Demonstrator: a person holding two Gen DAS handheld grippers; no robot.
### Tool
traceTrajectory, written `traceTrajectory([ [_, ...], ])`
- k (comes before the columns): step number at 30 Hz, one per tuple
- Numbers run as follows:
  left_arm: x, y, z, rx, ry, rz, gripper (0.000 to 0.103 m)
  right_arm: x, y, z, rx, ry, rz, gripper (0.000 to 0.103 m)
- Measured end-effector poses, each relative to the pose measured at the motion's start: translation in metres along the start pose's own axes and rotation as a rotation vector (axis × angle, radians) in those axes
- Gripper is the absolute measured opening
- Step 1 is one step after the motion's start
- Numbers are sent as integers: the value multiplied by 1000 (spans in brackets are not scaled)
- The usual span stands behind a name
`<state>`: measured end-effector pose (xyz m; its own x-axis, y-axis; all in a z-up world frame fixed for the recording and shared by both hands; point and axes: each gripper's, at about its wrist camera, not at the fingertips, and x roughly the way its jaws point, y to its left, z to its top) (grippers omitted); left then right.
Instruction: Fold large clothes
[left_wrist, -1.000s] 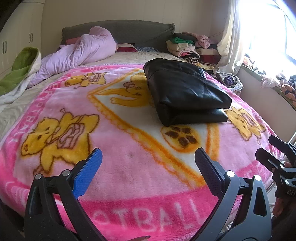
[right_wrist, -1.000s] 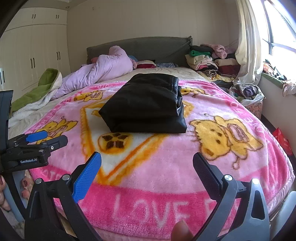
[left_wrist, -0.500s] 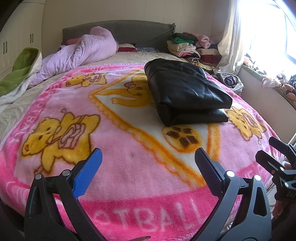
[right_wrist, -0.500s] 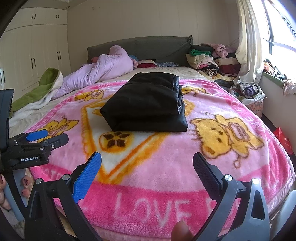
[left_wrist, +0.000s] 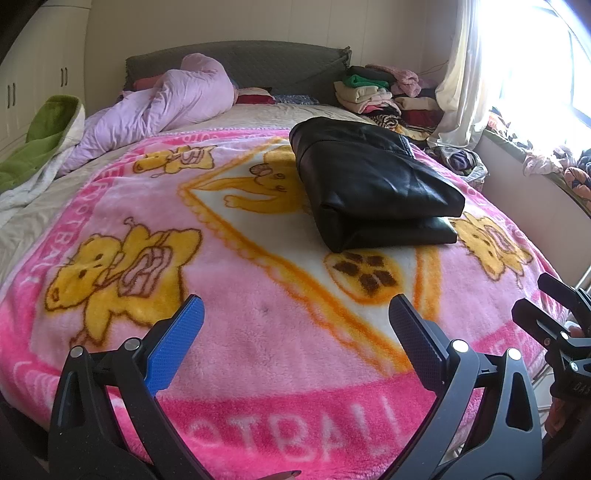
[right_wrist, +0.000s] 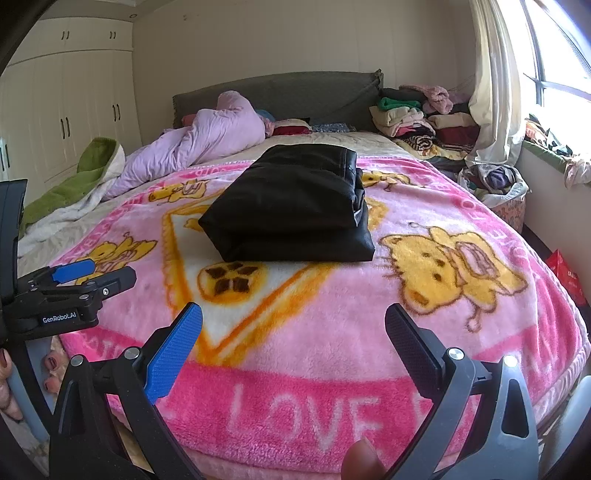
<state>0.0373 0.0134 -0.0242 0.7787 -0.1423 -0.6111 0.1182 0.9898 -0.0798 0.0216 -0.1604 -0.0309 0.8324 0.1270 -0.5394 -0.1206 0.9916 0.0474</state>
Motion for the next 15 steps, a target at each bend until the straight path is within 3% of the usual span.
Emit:
traceTrajectory([
  [15, 0, 2, 0, 10, 4, 10, 94, 2, 0, -5, 37, 22, -27, 99],
])
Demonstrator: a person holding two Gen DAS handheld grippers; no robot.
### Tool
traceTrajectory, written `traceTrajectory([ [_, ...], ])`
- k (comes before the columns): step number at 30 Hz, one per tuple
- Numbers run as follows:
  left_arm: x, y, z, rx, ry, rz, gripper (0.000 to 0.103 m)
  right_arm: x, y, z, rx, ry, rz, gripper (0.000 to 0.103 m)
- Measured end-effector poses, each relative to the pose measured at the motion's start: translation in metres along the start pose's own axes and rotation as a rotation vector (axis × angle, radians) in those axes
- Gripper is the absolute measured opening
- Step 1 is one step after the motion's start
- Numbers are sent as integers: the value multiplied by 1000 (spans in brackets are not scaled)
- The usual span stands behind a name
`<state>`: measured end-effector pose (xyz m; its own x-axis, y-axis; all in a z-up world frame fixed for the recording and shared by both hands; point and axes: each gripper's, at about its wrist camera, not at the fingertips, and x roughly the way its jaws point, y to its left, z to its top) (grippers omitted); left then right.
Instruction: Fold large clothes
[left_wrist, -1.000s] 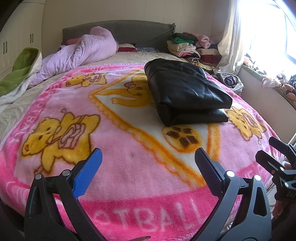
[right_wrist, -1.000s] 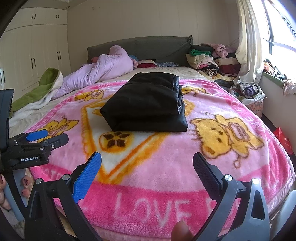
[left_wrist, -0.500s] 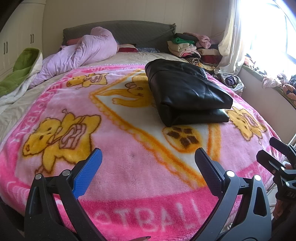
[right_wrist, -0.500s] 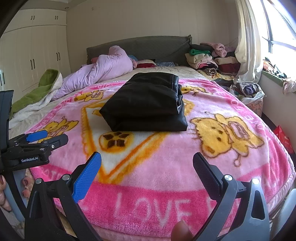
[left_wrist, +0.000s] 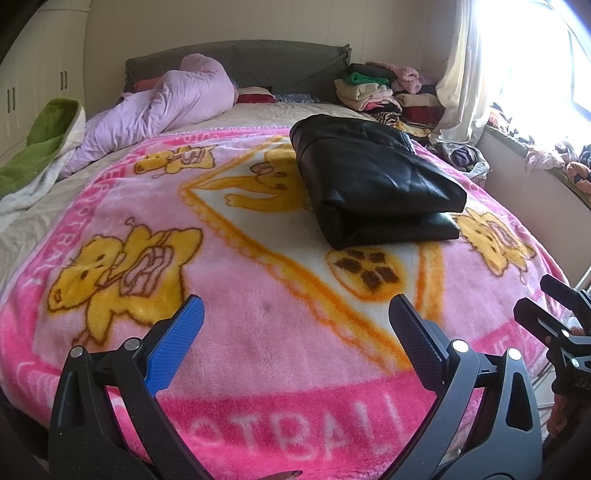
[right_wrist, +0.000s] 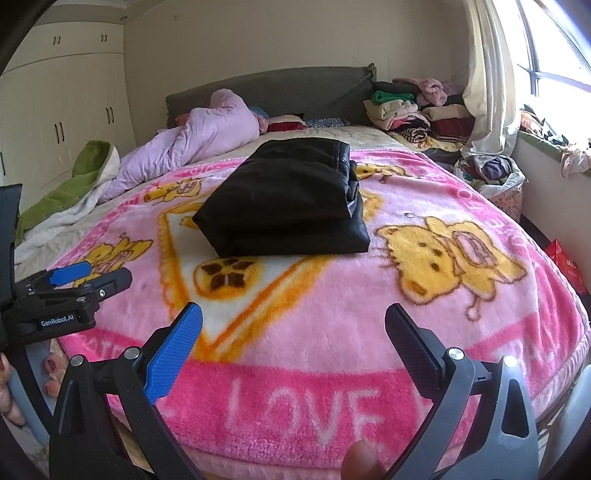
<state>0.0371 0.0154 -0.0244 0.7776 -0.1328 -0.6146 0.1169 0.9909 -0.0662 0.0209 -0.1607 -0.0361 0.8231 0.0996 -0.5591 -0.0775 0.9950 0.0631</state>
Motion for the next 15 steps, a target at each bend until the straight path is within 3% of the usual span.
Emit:
traceTrajectory([
  [4, 0, 5, 0, -19, 11, -2, 94, -4, -5, -1, 23, 6, -26, 99],
  [7, -3, 14, -2, -12, 12, -13, 94, -14, -23, -4, 67, -24, -94, 99],
  [12, 7, 58, 11, -101, 91, -3, 94, -48, -115, -17, 226, -61, -370, 99],
  [15, 16, 115, 26, -172, 149, 17, 94, -78, -216, -35, 391, -32, -629, 99],
])
